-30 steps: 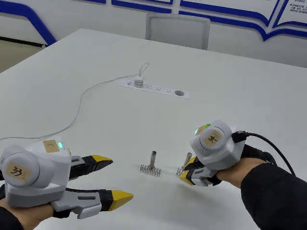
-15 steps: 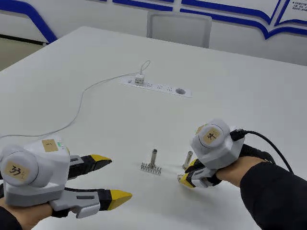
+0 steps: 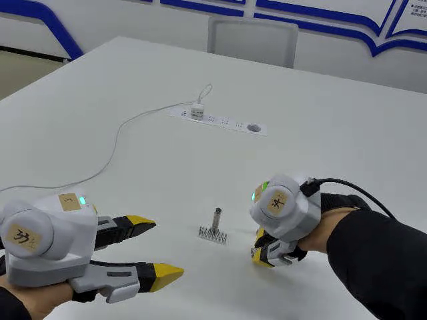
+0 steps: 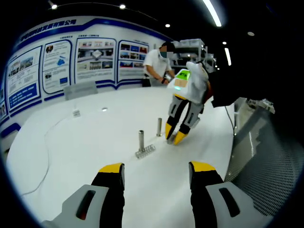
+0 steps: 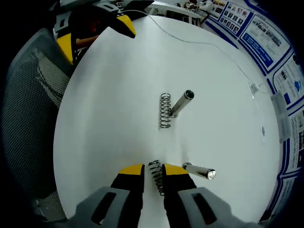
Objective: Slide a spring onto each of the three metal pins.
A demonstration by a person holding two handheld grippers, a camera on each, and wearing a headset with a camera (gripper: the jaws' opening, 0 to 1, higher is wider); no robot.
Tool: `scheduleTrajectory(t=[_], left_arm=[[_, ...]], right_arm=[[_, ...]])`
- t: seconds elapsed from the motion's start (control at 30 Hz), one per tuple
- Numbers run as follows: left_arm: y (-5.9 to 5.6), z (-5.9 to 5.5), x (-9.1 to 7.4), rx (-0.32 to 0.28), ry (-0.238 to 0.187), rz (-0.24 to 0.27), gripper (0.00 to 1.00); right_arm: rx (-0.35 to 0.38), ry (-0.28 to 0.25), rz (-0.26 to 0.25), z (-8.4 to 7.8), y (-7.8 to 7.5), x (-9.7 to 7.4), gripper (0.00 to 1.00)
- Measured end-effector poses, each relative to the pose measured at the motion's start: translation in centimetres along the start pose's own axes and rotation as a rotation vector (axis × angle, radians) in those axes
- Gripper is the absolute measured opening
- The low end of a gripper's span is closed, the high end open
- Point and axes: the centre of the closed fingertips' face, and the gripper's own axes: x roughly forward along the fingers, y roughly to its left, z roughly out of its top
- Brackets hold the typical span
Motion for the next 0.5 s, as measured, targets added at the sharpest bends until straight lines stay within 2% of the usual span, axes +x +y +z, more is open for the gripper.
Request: scheduleTrajectory(t=[0.2, 0.5], left_arm=[[0.14, 0.04, -0.1, 0.0, -0.002, 0.004, 0.56], [0.35, -0.04, -0.33, -0.005, -0.003, 0.011, 0.55]], right_arm=[[-0.07, 0.027, 0.041, 0.52, 0.32, 0.31, 0.15], [-0.041, 0.046, 0.064, 0.29, 0.4, 0.32, 0.12]])
